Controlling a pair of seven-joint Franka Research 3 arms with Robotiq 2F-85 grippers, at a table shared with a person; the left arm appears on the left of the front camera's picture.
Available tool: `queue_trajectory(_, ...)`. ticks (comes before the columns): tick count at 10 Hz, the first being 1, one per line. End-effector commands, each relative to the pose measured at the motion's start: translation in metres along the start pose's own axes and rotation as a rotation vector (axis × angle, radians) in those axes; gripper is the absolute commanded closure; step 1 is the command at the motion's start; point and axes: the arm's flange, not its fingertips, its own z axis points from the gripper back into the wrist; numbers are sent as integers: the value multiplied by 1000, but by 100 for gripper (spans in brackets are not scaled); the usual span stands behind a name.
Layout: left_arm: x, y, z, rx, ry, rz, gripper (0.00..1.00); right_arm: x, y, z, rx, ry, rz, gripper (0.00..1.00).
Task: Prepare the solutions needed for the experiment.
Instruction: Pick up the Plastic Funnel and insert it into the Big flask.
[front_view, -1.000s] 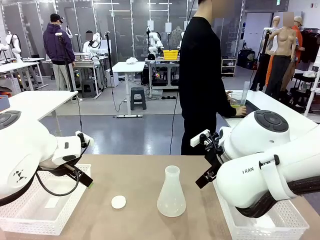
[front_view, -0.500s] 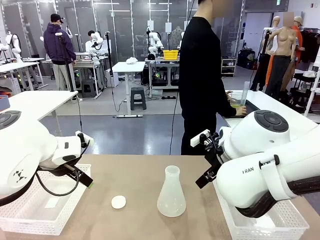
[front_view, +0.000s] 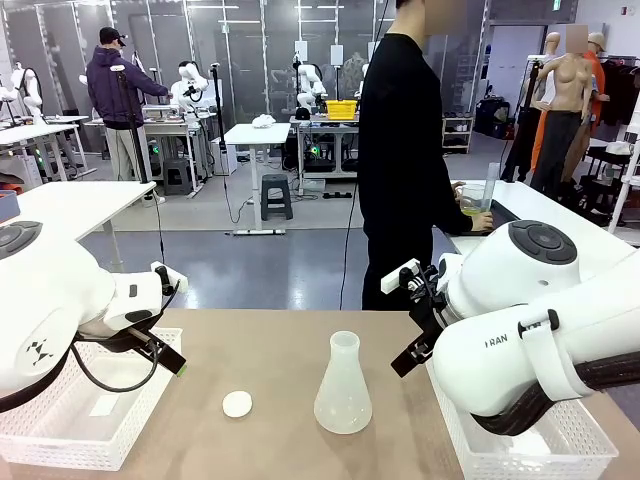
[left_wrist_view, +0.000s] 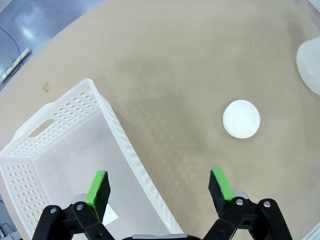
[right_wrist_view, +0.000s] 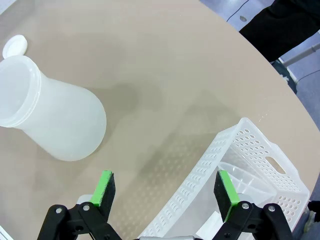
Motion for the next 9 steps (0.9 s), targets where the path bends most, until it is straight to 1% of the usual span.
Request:
queue_trajectory(1,0,0,0,0,0,1,0,0,0,0,0,0,-2,0)
queue_trajectory(8,0,0,0,0,0,0,0,0,0,0,0,0,-2,0)
queue_trajectory(9,5,8,1,-148,2,-12,0,0,0,0,0,0,0,0)
